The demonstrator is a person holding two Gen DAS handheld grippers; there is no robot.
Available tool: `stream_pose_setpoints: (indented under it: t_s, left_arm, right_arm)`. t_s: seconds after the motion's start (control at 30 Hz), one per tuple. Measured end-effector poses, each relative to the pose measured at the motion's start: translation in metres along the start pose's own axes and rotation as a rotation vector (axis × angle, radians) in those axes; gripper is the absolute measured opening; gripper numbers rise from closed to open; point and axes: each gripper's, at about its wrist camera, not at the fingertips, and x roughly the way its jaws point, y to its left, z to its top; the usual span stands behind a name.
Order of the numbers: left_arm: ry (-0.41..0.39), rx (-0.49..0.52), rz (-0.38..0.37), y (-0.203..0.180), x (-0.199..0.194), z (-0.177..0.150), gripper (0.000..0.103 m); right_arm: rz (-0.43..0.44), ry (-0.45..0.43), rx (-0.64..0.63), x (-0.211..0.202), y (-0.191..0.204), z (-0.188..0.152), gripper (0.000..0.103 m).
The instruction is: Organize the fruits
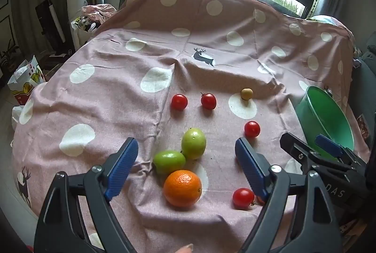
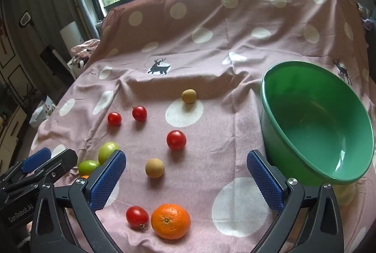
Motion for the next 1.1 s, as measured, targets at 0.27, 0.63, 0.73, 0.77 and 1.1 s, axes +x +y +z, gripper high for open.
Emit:
stream_pose_setpoints:
  t_s: [0.27, 0.63, 0.73, 0.77, 1.1]
  left_arm:
    - [-0.003, 0.035, 0.048, -0.003, -0.002, 0.000, 0.086]
    - [-0.009, 0.034, 0.065, -0.005, -0.005, 0.000, 0.086]
    - [-0.013, 0.036, 0.056, -0.006, -0.006, 0.000, 0.086]
    - [-0.014, 0.036, 0.054, -0.006, -0.007, 0.000, 0.086]
    - [-0.026, 0.020, 0.031, -0.005, -0.012, 0.001, 0.086]
  right_arm:
    - [0.009, -0.021, -0.006, 0.000, 0.001, -0.003, 0.102]
    - [0.015, -0.007, 0.004, 0.000, 0.003, -0.003, 0.102]
    - [0.015, -0.008, 0.003, 0.000, 0.003, -0.003, 0.102]
    - [0.014, -0.008, 0.003, 0.000, 0.003, -0.003, 0.102]
    - [0.022, 0.008, 0.032, 0.006, 0.000, -0.003, 0.102]
